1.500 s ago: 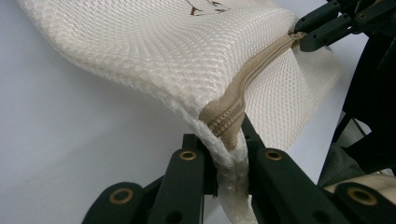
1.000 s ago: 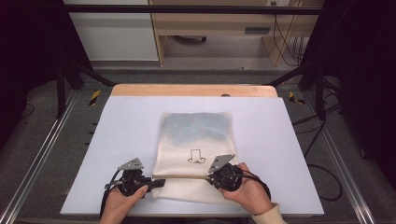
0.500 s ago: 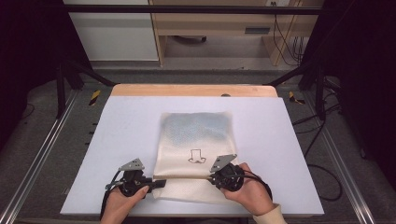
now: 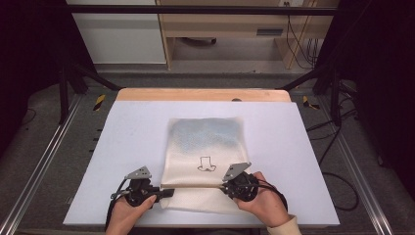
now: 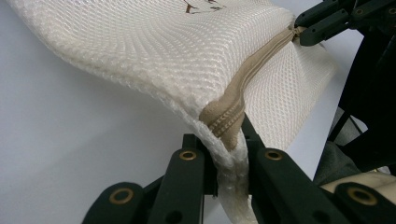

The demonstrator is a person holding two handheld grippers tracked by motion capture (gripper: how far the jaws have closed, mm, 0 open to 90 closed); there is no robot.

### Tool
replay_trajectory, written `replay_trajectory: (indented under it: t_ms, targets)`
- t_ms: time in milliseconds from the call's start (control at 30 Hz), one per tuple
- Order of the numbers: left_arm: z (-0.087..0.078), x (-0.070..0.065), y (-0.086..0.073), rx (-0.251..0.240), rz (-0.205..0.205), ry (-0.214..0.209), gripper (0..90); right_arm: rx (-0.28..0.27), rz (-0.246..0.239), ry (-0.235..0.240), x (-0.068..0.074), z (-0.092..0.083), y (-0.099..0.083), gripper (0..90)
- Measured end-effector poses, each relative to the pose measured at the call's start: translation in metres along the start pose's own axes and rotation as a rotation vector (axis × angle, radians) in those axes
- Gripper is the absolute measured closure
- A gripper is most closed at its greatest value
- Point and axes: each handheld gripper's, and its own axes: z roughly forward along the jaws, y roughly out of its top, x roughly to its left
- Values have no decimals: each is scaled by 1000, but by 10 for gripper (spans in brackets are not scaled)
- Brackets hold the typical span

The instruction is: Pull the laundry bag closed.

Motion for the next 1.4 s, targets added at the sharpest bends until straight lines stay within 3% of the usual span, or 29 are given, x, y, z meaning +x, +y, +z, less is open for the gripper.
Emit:
replay_trajectory:
  t_ms: [1400]
  targets:
    - [0, -1, 0, -2, 0, -2, 840, -19, 25, -19, -4, -8, -15, 820]
